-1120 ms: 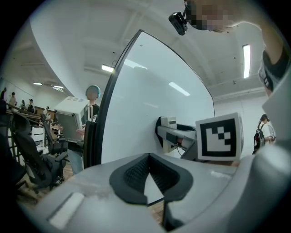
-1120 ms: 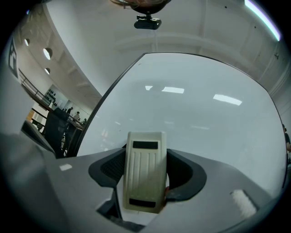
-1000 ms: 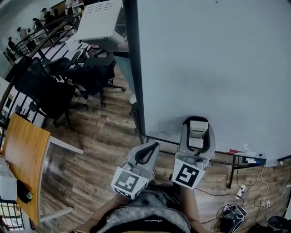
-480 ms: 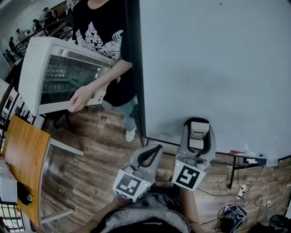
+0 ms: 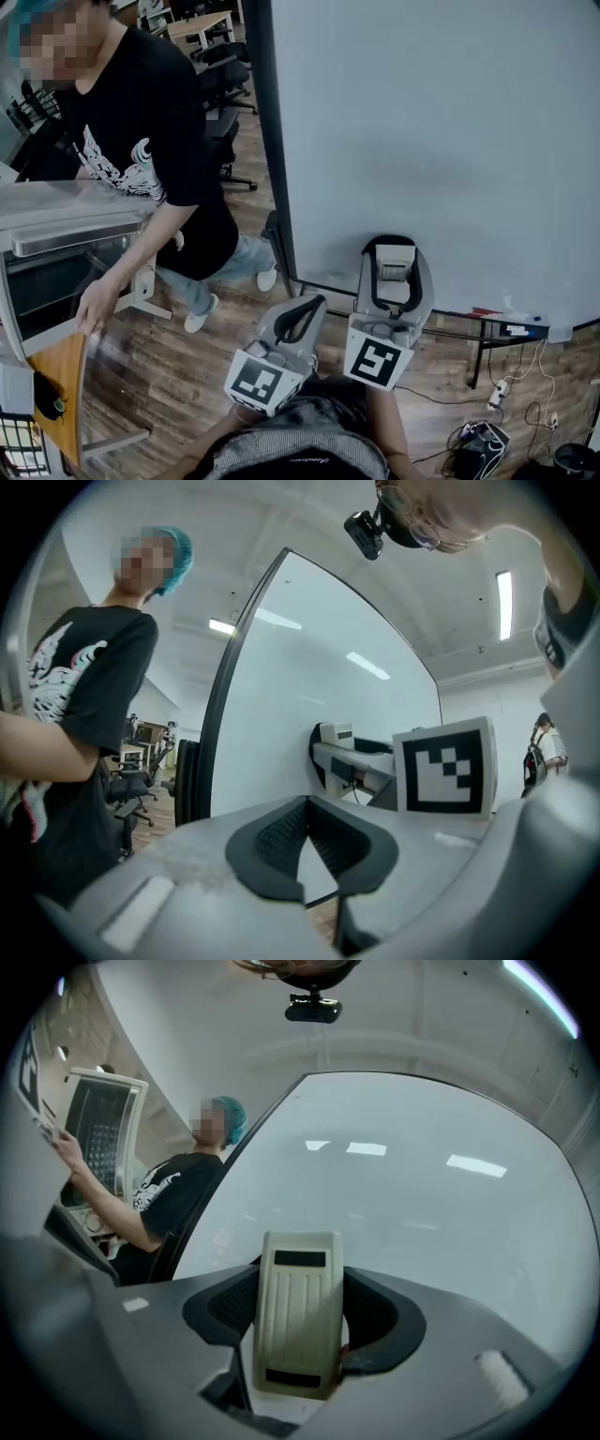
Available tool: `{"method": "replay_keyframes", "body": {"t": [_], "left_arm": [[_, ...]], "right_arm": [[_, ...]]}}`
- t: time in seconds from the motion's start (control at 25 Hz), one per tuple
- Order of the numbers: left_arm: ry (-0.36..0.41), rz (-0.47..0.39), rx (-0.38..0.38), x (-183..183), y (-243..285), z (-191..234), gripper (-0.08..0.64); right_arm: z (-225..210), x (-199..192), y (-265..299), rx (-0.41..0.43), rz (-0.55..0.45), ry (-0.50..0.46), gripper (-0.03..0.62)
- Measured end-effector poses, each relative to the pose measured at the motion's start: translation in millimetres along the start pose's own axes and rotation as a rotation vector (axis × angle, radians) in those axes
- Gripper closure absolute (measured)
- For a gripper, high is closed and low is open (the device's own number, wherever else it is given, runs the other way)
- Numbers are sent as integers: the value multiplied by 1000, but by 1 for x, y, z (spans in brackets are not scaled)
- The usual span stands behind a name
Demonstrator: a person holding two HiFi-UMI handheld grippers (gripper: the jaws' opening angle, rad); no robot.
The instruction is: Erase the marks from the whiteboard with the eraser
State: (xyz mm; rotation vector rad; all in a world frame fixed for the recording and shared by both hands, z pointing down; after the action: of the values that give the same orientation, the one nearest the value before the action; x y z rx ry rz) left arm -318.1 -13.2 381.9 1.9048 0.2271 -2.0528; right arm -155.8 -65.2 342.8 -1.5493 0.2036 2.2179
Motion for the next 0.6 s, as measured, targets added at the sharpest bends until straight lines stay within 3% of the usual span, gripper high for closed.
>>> {"method": "replay_keyframes", "body": {"t": [0.36, 0.6], "left_arm": [[-17, 8, 52, 3, 9, -16, 561], [-33, -6, 50, 4, 6, -26, 561]], "right_arm": [[-16, -2, -13, 55, 52, 23, 328], [-34, -7, -23, 22, 51, 38, 328]]}}
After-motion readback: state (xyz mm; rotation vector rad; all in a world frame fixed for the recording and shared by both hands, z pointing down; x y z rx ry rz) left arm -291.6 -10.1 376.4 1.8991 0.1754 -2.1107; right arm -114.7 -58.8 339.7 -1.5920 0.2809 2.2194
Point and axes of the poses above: the fingertips, and each gripper's own axes: y forward along the fingers, z to its left, x out of its top, the point moved 10 cm from there along -y, backward along the fingers, and after that the axes turned 15 degrees about x, right-handed, at the moved point
